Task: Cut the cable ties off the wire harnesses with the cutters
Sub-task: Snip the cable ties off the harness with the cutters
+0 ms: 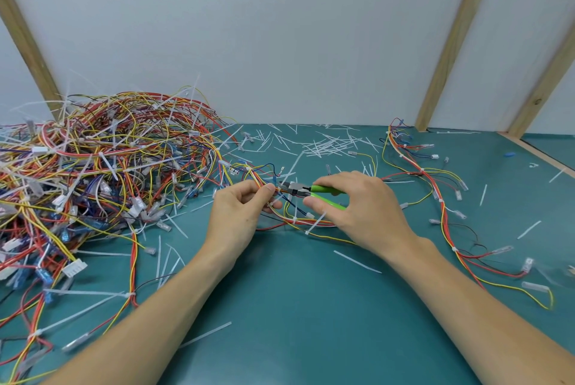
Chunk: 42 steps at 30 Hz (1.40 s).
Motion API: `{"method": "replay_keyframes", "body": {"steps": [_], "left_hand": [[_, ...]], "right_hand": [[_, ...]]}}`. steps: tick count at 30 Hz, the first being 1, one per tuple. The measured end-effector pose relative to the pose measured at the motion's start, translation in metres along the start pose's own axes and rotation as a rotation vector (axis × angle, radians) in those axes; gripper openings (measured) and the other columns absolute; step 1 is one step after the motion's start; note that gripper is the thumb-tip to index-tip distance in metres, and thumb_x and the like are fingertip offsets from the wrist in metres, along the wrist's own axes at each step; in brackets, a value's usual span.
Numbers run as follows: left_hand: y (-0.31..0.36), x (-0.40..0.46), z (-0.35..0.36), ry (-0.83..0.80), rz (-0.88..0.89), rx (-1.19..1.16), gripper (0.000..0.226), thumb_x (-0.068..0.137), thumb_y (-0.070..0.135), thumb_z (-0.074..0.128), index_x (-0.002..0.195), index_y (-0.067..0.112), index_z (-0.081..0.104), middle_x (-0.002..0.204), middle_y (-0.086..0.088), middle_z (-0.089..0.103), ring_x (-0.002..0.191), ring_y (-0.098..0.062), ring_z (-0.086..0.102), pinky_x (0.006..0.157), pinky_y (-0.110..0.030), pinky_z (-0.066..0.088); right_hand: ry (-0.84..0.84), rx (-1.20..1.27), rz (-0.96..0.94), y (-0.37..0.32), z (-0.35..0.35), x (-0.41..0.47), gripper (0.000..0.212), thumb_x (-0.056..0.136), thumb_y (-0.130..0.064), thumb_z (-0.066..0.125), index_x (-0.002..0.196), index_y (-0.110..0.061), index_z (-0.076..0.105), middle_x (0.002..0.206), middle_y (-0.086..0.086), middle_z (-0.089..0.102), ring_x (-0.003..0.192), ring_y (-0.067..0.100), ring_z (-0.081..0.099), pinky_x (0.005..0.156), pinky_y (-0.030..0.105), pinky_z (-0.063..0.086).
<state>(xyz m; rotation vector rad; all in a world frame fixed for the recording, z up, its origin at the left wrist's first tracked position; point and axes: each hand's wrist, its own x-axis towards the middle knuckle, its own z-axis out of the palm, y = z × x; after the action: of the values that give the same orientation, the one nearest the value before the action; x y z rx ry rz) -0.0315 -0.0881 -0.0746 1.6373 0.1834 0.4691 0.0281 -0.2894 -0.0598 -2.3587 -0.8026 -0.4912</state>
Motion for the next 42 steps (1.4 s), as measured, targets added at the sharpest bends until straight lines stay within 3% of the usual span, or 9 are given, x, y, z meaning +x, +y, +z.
{"method": "replay_keyframes", "body": {"steps": [12,20,28,35,42], "left_hand": [[-0.0010,0.0015,-0.0025,-0.015,0.007,0.030,0.031,0.097,0.018,0.066,0.068,0.007,0.060,0.067,-0.002,0.075,0.054,0.005,0.056,0.055,-0.004,0.037],[-0.0012,0.0024,-0.0029,-0.019,-0.001,0.037,0.031,0.097,0.018,0.066,0.067,0.010,0.060,0.068,-0.002,0.075,0.060,-0.001,0.062,0.058,-0.007,0.040],[-0.0032,0.0032,-0.0035,-0.006,-0.012,0.061,0.033,0.096,0.020,0.067,0.071,-0.001,0.059,0.068,-0.002,0.075,0.063,-0.005,0.065,0.058,-0.009,0.040],[-0.0007,0.0015,-0.0035,-0.008,-0.006,0.036,0.032,0.096,0.017,0.067,0.065,0.013,0.060,0.066,-0.001,0.074,0.066,-0.006,0.070,0.060,-0.007,0.042],[-0.0002,0.0009,-0.0025,-0.012,0.005,0.033,0.033,0.097,0.016,0.065,0.065,0.013,0.059,0.066,-0.002,0.074,0.061,0.000,0.065,0.058,-0.006,0.040]], "right_hand": [[-0.038,0.085,-0.011,-0.0027,-0.0027,0.0001,0.031,0.087,-0.053,0.074,0.099,-0.025,0.078,0.092,-0.011,0.074,0.086,0.013,0.065,0.082,0.038,0.052],[-0.035,0.050,-0.031,-0.0011,-0.0028,0.0003,0.032,0.088,-0.056,0.072,0.100,-0.026,0.076,0.093,-0.013,0.072,0.087,0.010,0.062,0.083,0.035,0.051],[-0.052,0.073,-0.008,-0.0025,-0.0029,0.0009,0.033,0.087,-0.058,0.071,0.097,-0.027,0.075,0.091,-0.011,0.072,0.087,0.012,0.064,0.082,0.039,0.053],[-0.055,0.104,0.018,-0.0040,-0.0022,0.0009,0.028,0.086,-0.054,0.075,0.089,-0.027,0.074,0.084,-0.011,0.071,0.081,0.012,0.063,0.076,0.038,0.052],[-0.057,0.103,0.033,-0.0016,-0.0019,0.0016,0.029,0.085,-0.055,0.076,0.086,-0.026,0.073,0.081,-0.012,0.070,0.080,0.012,0.063,0.074,0.038,0.052]]}}
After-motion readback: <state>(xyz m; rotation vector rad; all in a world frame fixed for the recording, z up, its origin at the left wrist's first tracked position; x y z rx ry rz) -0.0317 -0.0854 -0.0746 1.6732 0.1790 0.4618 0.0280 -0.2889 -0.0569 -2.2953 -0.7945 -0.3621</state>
